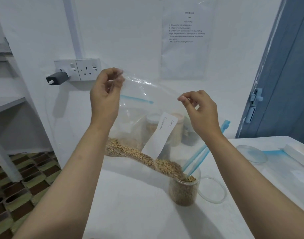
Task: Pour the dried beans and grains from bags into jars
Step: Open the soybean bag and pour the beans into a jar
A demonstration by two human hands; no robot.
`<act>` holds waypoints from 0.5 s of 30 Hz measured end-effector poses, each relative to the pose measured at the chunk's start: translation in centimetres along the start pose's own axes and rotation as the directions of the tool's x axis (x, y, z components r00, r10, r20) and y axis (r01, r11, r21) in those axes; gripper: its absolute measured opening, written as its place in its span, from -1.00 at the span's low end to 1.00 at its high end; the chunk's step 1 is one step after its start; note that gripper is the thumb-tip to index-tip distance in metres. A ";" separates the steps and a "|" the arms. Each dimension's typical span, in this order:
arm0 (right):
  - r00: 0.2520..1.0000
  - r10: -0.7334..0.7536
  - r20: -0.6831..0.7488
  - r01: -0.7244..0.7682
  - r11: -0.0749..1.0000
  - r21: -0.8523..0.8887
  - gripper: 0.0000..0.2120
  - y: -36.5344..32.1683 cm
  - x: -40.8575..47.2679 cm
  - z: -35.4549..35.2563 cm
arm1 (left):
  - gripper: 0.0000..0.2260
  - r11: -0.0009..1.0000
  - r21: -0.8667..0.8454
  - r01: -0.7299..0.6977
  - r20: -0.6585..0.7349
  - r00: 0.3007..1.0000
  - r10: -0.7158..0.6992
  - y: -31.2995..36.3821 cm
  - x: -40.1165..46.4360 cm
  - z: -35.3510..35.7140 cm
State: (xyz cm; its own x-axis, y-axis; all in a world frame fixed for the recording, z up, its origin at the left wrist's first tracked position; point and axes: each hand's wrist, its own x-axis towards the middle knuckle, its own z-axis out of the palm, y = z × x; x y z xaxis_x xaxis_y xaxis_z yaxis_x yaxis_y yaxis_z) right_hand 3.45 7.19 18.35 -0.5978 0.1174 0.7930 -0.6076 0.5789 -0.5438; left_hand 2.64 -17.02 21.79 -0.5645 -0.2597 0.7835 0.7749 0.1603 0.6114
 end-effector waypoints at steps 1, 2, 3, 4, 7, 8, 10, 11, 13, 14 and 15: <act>1.000 -0.001 -0.004 0.001 1.000 0.000 -0.89 0.1 -0.1 0.0 | -0.89 1.000 0.007 -0.004 0.021 1.000 0.004 -0.1 0.0 -0.2; 1.000 0.000 -0.007 0.000 1.000 0.000 -0.89 0.2 -0.1 -0.1 | -0.90 1.000 0.007 -0.007 0.042 0.999 0.007 0.0 0.0 -0.3; 1.000 0.002 -0.008 -0.002 1.000 0.003 -0.89 0.4 -0.1 -0.1 | -0.91 1.000 0.011 -0.010 0.063 0.998 0.010 0.0 0.1 -0.4; 1.000 0.008 -0.008 -0.007 1.000 0.011 -0.89 0.5 -0.1 -0.2 | -0.90 1.000 0.024 -0.014 0.084 0.996 0.012 0.1 0.1 -0.5; 1.000 0.029 -0.008 -0.029 0.999 0.033 -0.90 0.8 -0.2 -0.3 | -0.88 0.997 0.070 -0.017 0.143 0.990 0.007 0.4 0.1 -0.7; 0.999 0.032 -0.007 -0.032 0.999 0.036 -0.90 0.9 -0.2 -0.3 | -0.87 0.996 0.083 -0.015 0.159 0.987 0.001 0.5 0.1 -0.7; 0.999 0.039 -0.005 -0.038 0.998 0.043 -0.90 1.0 -0.3 -0.2 | -0.80 0.994 0.113 -0.005 0.195 0.981 -0.018 0.4 -0.1 -1.0; 0.999 0.041 -0.003 -0.041 0.998 0.044 -0.90 1.0 -0.4 -0.2 | -0.74 0.991 0.133 0.002 0.215 0.976 -0.031 0.4 -0.2 -1.1; 0.999 0.040 -0.003 -0.040 0.998 0.042 -0.91 1.1 -0.4 -0.1 | -0.63 0.987 0.164 0.006 0.247 0.968 -0.047 0.3 -0.3 -1.3; 0.999 0.039 -0.004 -0.039 0.998 0.043 -0.91 1.1 -0.4 -0.1 | -0.60 0.985 0.173 0.002 0.254 0.966 -0.047 0.2 -0.3 -1.4; 0.999 0.040 -0.005 -0.040 0.998 0.045 -0.91 1.2 -0.3 -0.1 | -0.58 0.984 0.176 -0.006 0.257 0.965 -0.040 0.2 -0.2 -1.4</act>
State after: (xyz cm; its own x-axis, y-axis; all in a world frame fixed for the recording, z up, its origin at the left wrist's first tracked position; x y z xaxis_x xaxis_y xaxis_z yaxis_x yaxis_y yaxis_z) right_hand 2.97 7.89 17.48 -0.6187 0.1447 0.7721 -0.6064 0.5369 -0.5865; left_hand 3.36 -18.23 21.59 -0.6495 -0.0120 0.7602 0.7159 0.3270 0.6168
